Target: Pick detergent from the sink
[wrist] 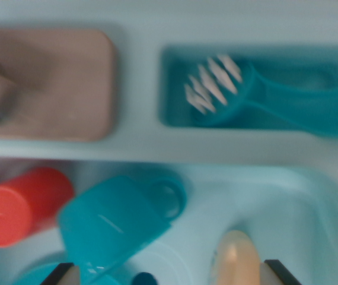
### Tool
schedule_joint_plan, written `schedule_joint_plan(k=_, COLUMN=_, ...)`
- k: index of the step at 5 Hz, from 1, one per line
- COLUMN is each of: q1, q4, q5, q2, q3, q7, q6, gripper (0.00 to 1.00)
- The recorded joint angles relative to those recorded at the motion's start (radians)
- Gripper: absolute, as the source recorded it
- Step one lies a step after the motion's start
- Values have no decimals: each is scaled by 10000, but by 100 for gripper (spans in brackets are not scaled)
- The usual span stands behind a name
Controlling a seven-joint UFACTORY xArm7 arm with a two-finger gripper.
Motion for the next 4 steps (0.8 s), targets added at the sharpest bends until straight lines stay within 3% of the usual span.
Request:
schedule_joint_plan(k=1, q1=-58, q4=-278, q5=29, q2=109, q3=-70, q7=-176, q6=-346, gripper=0)
schedule_joint_plan(k=2, q1=-58, q4=-278, q5=29, q2=109, q3=-70, q7=-176, q6=-346, gripper=0)
schedule_joint_plan(k=3, q1=-110, q4=-520, q5=55, q2=204, q3=-132, q7=-329, q6=-648, gripper=0)
schedule_joint_plan(k=4, q1=-110, q4=-520, q5=55, q2=204, q3=-132, q7=-329, q6=-648, gripper=0)
